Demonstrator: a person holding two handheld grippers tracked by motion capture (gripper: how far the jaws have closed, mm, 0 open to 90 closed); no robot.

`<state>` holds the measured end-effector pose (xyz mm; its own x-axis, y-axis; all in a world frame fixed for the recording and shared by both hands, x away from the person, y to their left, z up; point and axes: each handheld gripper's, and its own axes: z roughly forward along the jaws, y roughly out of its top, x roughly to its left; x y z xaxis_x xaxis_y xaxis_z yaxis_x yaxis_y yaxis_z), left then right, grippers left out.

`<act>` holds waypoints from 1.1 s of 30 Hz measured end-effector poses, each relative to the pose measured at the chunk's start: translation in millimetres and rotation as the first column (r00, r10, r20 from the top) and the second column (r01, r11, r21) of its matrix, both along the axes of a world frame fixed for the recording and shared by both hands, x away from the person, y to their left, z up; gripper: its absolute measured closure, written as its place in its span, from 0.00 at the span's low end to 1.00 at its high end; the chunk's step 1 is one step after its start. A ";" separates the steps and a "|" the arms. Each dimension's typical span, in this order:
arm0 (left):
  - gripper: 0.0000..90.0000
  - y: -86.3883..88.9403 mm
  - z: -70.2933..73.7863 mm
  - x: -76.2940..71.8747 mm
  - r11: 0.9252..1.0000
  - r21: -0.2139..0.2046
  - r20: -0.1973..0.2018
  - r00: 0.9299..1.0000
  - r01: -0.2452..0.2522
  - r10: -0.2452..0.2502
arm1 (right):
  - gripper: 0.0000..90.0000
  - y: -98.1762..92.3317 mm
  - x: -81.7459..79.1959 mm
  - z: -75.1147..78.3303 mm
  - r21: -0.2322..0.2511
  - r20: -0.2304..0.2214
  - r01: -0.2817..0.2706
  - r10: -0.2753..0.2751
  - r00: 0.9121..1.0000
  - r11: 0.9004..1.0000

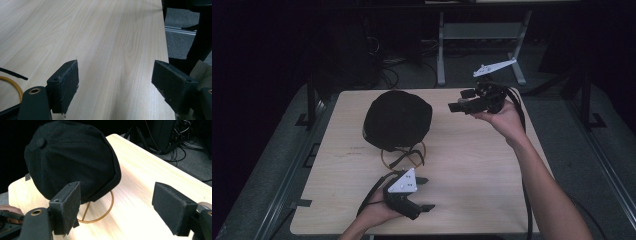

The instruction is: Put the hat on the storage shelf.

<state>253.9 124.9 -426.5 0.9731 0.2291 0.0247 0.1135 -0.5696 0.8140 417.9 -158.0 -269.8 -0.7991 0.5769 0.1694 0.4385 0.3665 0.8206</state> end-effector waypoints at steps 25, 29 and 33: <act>0.23 1.2 -1.6 2.4 1.000 0.008 0.004 1.000 -0.012 0.012 | 0.21 -34.4 -14.8 -16.7 -0.011 -0.015 0.045 -0.045 0.999 0.999; 0.22 1.6 -1.6 2.6 1.000 0.012 0.005 1.000 -0.013 0.013 | 0.21 -40.4 -17.9 -21.5 -0.003 -0.026 0.052 -0.052 0.998 0.999; 0.22 1.6 -1.7 2.5 1.000 0.014 0.006 1.000 -0.015 0.015 | 0.21 -45.8 -20.4 -26.6 -0.004 -0.033 0.056 -0.056 0.998 0.998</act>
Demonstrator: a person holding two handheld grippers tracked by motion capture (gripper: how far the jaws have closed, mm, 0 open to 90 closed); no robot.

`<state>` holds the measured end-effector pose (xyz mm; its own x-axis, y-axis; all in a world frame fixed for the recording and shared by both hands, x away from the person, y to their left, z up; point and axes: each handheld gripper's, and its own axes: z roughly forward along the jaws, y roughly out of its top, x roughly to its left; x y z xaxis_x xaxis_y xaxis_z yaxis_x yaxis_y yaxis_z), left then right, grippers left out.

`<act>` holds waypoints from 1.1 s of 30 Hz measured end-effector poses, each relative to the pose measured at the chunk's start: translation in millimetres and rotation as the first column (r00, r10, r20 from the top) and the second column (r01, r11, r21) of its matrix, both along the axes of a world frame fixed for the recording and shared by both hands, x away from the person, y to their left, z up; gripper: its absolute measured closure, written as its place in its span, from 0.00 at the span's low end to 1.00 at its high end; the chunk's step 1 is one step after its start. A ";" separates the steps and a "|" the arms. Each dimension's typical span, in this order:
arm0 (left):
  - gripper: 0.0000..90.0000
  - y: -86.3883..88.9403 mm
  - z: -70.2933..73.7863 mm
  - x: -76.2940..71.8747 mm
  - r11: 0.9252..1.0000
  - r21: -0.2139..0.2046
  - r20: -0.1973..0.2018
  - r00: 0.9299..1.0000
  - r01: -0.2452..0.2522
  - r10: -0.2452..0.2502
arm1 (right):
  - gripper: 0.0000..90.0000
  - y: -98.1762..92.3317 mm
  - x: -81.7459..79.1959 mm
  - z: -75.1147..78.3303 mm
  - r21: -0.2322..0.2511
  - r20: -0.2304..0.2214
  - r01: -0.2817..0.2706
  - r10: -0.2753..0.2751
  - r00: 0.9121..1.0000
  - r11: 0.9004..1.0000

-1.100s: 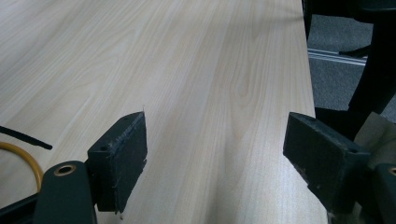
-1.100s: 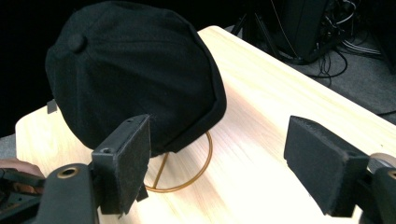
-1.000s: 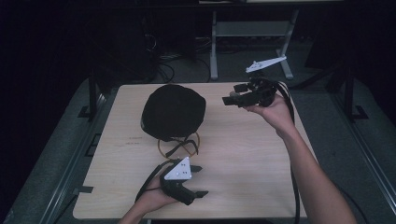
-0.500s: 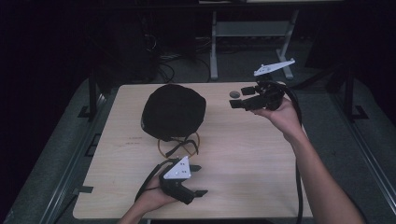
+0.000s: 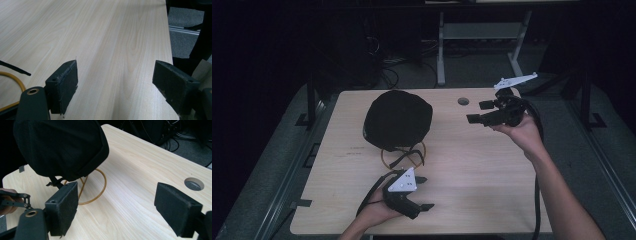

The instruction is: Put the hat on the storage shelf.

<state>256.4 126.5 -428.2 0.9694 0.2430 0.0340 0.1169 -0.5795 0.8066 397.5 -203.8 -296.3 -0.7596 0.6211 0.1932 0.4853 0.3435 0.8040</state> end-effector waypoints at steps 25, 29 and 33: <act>0.22 0.6 -1.1 -0.1 1.000 -0.004 -0.009 1.000 -0.007 0.007 | 0.19 -40.9 -18.5 -37.9 0.009 -0.046 0.062 -0.062 0.997 0.998; 0.22 0.9 -1.2 0.0 1.000 -0.002 -0.011 1.000 -0.009 0.009 | 0.19 -45.9 -21.6 -44.3 0.011 -0.056 0.069 -0.068 0.996 0.998; 0.22 0.6 -1.8 0.2 1.000 0.000 -0.011 1.000 -0.009 0.009 | 0.19 -49.7 -24.0 -50.2 0.014 -0.062 0.075 -0.074 0.995 0.997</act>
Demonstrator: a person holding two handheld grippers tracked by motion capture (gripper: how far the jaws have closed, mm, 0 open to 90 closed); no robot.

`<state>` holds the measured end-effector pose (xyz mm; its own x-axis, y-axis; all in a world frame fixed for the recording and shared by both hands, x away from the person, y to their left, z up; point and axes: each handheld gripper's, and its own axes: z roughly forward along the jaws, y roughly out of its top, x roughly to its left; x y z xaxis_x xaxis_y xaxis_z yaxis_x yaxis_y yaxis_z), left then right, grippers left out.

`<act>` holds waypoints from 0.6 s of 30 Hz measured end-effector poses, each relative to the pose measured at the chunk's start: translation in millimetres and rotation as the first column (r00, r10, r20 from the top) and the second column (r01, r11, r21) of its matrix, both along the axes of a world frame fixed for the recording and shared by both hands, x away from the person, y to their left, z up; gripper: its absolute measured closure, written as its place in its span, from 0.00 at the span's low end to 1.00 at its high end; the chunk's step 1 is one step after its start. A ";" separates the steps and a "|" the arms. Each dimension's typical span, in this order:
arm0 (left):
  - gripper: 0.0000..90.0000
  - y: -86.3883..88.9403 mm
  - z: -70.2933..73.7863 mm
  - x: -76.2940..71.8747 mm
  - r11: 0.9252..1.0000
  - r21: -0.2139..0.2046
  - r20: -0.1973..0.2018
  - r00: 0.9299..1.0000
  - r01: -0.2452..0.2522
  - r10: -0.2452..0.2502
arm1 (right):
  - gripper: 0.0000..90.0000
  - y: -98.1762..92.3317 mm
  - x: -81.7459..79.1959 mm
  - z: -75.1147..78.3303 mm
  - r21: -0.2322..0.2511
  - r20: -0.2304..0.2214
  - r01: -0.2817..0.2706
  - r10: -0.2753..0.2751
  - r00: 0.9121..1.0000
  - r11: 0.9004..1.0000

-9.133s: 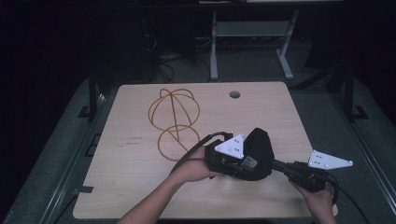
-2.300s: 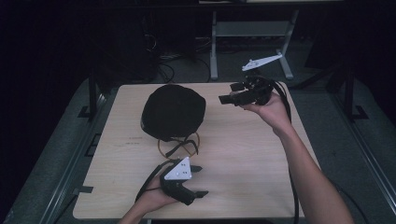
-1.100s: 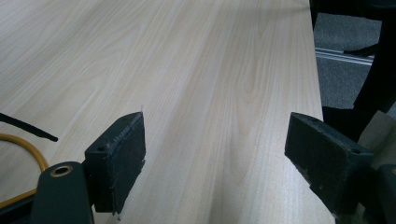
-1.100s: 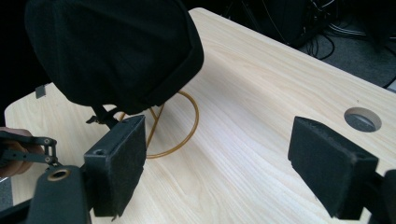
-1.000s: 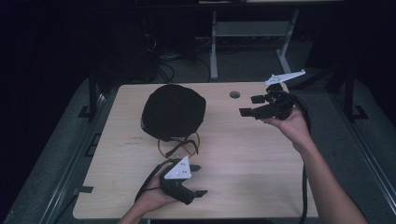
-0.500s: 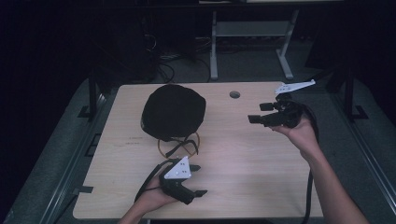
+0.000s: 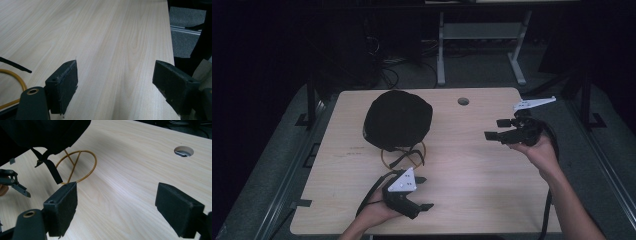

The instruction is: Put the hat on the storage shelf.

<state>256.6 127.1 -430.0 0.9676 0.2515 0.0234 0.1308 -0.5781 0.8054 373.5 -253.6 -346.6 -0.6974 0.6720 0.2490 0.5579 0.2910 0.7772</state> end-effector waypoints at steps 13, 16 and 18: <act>0.22 0.5 -0.2 0.1 1.000 0.000 -0.001 1.000 -0.002 0.002 | 0.19 -9.2 -8.3 -18.3 0.003 -0.024 0.008 -0.008 1.000 1.000; 0.22 0.8 -0.3 0.5 1.000 0.000 -0.001 1.000 -0.001 0.001 | 0.19 -12.2 -11.8 -22.9 0.003 -0.033 0.010 -0.010 0.999 1.000; 0.22 0.8 -0.4 0.6 1.000 0.001 -0.001 1.000 -0.002 0.002 | 0.19 -14.3 -13.8 -26.0 0.002 -0.037 0.011 -0.011 0.999 1.000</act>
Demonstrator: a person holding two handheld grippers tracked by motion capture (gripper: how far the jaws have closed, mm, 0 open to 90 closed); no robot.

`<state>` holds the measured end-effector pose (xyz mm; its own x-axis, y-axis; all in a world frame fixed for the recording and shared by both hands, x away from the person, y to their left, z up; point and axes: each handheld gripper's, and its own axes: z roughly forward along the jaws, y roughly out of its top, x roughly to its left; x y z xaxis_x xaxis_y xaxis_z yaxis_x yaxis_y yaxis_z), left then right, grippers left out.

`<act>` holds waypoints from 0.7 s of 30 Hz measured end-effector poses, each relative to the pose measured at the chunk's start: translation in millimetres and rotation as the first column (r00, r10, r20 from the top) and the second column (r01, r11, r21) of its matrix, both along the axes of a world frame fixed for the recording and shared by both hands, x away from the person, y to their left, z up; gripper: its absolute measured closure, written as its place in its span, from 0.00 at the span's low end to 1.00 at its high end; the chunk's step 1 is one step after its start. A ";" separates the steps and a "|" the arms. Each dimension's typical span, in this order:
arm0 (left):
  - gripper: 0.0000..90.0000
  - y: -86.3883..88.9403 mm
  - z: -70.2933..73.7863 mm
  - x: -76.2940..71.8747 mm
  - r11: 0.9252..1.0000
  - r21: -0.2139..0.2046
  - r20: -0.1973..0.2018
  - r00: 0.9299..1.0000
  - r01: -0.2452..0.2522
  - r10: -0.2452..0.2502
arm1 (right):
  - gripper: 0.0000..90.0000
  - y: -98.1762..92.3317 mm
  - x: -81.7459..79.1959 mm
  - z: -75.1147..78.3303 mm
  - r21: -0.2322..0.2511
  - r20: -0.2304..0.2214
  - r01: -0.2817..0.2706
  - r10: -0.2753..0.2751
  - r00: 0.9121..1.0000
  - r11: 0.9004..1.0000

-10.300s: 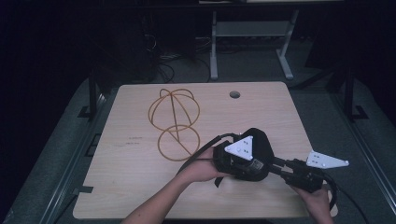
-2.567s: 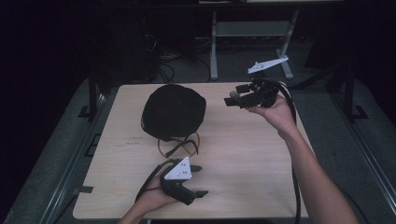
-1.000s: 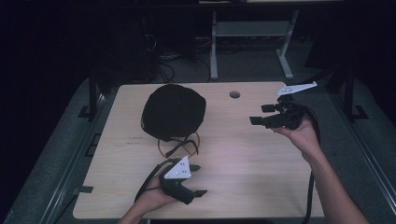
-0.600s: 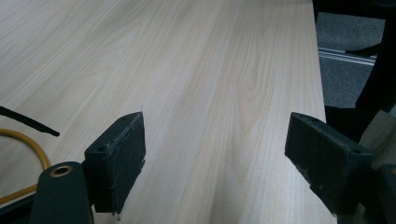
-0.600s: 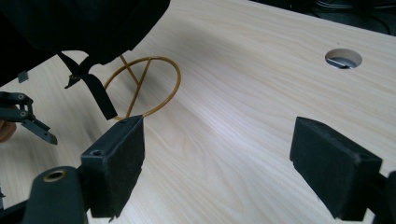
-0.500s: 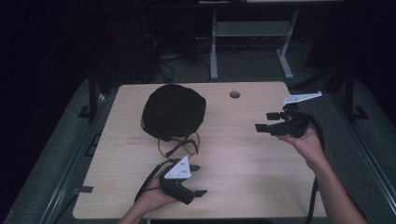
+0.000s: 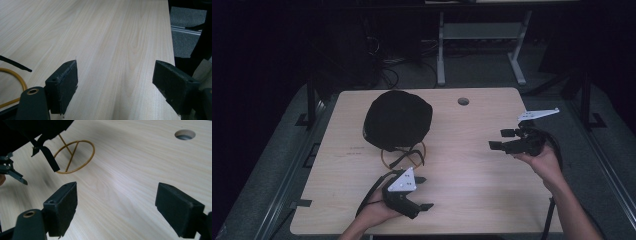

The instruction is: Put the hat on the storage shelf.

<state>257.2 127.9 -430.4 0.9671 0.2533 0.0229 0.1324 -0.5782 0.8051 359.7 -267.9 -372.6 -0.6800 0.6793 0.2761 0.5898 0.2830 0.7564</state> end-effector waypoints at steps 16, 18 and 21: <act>0.22 0.0 -0.8 0.1 1.000 -0.001 -0.001 1.000 -0.008 0.008 | 0.19 -13.3 -16.4 -20.5 0.016 -0.021 0.007 -0.007 1.000 1.000; 0.22 0.0 -1.0 0.1 1.000 0.000 0.000 1.000 -0.007 0.007 | 0.19 -14.8 -19.4 -23.3 0.016 -0.026 0.008 -0.008 1.000 1.000; 0.22 -0.8 -2.1 0.0 1.000 0.004 -0.005 1.000 -0.004 0.004 | 0.19 -17.3 -23.7 -28.7 0.013 -0.034 0.009 -0.008 0.999 1.000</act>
